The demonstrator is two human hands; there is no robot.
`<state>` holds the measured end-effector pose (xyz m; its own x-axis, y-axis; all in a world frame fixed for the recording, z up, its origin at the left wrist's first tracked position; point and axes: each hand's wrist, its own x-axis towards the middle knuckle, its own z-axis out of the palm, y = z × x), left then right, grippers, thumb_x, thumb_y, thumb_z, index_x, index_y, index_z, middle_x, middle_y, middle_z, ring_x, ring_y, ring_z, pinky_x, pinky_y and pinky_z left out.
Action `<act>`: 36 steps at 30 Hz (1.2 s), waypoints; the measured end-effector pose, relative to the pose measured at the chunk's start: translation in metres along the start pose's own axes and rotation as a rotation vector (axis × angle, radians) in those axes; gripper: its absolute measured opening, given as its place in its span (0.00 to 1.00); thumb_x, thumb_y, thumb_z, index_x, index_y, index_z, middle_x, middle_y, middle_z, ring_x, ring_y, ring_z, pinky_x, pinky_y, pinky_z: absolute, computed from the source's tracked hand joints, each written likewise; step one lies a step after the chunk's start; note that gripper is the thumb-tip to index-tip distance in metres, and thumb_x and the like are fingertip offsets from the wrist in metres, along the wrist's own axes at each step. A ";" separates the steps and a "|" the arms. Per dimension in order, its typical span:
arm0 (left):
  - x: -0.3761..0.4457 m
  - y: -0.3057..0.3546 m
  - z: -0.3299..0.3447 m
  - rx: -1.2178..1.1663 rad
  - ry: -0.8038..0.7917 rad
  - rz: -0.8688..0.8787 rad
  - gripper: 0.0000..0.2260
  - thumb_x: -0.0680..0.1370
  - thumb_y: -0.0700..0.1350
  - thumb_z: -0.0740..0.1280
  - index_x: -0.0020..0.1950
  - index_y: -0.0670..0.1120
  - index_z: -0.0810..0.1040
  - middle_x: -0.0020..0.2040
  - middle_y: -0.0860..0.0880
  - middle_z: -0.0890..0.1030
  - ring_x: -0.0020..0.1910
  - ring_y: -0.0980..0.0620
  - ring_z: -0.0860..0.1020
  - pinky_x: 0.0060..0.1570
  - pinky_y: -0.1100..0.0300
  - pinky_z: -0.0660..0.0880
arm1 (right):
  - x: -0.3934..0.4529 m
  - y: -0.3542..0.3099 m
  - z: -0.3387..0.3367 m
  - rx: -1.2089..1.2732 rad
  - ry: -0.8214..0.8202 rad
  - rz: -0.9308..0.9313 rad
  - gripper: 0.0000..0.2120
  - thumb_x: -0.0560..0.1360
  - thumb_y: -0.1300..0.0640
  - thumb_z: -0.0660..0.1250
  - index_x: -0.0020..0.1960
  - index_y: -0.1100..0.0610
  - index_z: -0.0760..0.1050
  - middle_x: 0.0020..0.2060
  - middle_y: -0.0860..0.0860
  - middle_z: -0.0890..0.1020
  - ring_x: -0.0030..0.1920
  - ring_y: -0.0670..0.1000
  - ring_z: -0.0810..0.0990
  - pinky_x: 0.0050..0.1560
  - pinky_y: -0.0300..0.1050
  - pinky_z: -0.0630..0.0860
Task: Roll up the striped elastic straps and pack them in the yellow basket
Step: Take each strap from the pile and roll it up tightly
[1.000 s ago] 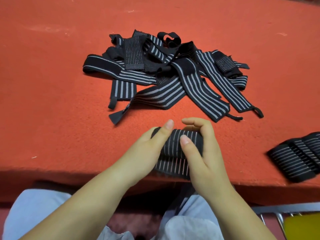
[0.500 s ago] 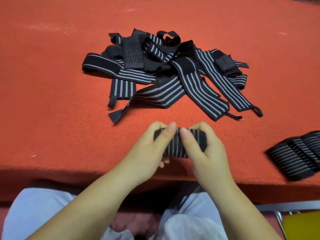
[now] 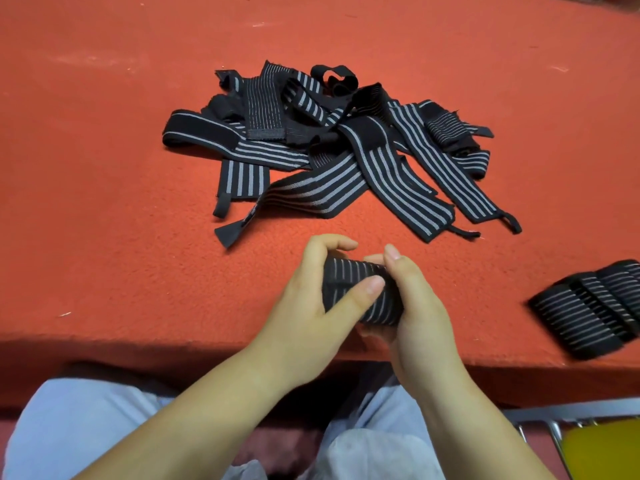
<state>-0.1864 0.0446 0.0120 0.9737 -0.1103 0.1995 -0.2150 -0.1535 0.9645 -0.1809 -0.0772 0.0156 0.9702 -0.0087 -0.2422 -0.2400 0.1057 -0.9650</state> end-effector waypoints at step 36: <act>0.015 -0.001 0.007 -0.337 0.353 -0.261 0.10 0.75 0.53 0.68 0.52 0.52 0.73 0.47 0.54 0.82 0.49 0.54 0.81 0.56 0.51 0.75 | 0.013 -0.013 0.006 0.068 -0.145 0.043 0.08 0.71 0.55 0.71 0.50 0.55 0.78 0.49 0.53 0.84 0.52 0.52 0.81 0.62 0.53 0.73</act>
<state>-0.1720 0.0367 0.0127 0.9702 0.2338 -0.0634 0.0165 0.1971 0.9802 -0.1654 -0.0731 0.0257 0.9548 0.1407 -0.2618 -0.2838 0.1699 -0.9437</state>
